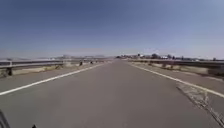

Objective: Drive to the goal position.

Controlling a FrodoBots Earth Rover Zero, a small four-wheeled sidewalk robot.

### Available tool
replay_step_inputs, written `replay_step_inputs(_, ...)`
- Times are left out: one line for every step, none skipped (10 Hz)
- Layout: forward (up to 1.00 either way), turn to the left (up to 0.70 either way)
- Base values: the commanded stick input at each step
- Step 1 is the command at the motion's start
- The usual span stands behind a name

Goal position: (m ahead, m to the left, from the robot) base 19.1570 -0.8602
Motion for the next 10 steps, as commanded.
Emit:
replay_step_inputs(1.00, -0.19)
replay_step_inputs(1.00, 0.00)
replay_step_inputs(1.00, 0.00)
replay_step_inputs(1.00, 0.00)
replay_step_inputs(1.00, 0.00)
replay_step_inputs(1.00, 0.00)
replay_step_inputs(1.00, 0.00)
replay_step_inputs(1.00, 0.00)
replay_step_inputs(1.00, 0.00)
replay_step_inputs(1.00, 0.00)
